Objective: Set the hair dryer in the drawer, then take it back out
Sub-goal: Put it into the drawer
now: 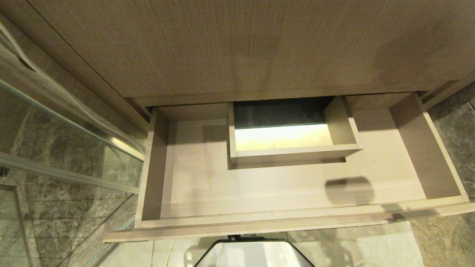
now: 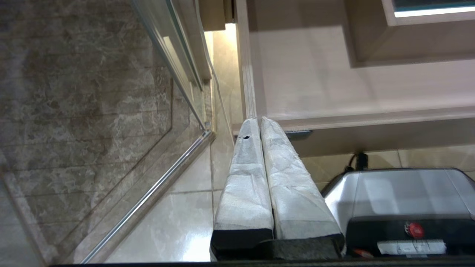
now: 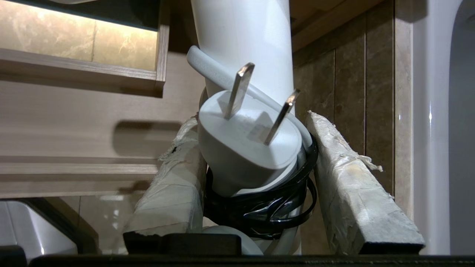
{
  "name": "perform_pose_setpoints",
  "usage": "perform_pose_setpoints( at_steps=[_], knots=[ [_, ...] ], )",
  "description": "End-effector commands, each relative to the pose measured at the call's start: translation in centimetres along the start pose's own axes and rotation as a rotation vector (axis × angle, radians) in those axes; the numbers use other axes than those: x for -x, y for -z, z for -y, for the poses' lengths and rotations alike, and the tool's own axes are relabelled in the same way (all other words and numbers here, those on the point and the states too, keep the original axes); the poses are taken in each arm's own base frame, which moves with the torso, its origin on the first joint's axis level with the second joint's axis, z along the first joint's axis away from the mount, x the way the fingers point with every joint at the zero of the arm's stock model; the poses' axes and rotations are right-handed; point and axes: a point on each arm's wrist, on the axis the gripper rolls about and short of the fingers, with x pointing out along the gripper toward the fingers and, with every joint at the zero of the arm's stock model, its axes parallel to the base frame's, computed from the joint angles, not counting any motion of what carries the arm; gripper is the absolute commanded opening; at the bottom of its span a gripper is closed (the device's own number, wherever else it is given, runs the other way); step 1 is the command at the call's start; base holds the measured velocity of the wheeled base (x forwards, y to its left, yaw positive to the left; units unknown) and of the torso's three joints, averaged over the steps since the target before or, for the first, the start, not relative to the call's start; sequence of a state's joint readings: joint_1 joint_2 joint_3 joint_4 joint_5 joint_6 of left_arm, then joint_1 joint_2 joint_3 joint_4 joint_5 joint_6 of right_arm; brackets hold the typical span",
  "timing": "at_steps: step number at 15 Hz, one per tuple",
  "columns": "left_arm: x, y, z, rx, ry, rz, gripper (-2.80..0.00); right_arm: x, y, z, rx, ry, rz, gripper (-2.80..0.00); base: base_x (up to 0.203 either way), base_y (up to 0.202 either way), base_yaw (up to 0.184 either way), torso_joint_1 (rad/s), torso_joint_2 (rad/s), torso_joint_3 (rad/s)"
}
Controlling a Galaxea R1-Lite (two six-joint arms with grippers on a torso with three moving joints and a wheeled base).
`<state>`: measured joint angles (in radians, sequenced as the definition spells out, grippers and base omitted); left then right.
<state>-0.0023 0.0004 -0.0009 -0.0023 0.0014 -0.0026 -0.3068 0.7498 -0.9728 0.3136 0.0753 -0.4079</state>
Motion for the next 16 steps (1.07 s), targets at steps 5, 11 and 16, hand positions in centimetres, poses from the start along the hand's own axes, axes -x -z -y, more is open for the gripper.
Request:
perform_pose_setpoints(
  at_steps=[5,11,16],
  knots=[
    [0.0,0.0,0.0,0.000,0.001,-0.001,-2.80,-1.0,1.0,-0.4,0.002,-0.029,-0.064,-2.80,0.000,0.000,0.000,-0.016,0.34,0.336],
    [0.0,0.1,0.0,0.000,0.001,-0.003,-2.80,-5.7,1.1,-0.2,0.002,-0.120,-0.215,-2.80,0.000,0.000,0.000,0.072,0.09,0.147],
    [0.0,0.0,0.0,0.000,0.001,-0.001,-2.80,-12.2,1.1,0.1,-0.015,-0.222,-0.371,-2.80,0.000,0.000,0.000,0.046,0.01,0.040]
  ],
)
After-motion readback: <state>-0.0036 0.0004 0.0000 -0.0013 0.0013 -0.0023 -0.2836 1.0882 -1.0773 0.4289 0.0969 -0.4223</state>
